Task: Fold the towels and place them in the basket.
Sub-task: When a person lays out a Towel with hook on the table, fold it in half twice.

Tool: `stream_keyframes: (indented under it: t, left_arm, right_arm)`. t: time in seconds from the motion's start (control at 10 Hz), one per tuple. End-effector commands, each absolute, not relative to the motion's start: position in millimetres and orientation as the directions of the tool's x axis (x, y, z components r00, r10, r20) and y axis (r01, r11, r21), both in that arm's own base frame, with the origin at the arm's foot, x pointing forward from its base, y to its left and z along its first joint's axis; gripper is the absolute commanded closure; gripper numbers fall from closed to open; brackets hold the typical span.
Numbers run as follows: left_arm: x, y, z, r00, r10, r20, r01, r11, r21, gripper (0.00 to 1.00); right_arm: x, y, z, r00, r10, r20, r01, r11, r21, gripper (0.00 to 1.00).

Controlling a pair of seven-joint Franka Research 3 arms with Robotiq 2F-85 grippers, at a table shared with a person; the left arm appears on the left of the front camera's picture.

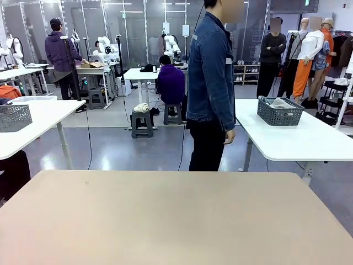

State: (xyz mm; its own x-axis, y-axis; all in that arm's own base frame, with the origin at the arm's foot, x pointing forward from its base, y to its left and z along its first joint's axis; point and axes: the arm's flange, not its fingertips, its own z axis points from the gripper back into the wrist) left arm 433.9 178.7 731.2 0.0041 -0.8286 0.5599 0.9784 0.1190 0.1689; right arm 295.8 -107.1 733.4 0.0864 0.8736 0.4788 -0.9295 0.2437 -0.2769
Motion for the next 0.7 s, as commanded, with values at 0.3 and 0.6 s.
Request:
stream_keyframes:
  t: [0.3, 0.6]
  left_arm:
    - [439.9, 189.6, 737.0, 0.009, -0.806, 0.593, 0.987, 0.102, 0.124, 0.0]
    - [441.7, 185.5, 731.4, 0.016, -0.805, 0.593, 0.988, 0.103, 0.114, 0.0]
  right_arm:
    - [294.6, -107.7, 737.5, 0.138, 0.845, 0.516, -0.942, 0.273, -0.195, 0.0]
    - [299.4, -107.3, 738.7, 0.132, 0.856, 0.5, -0.948, 0.256, -0.188, 0.0]
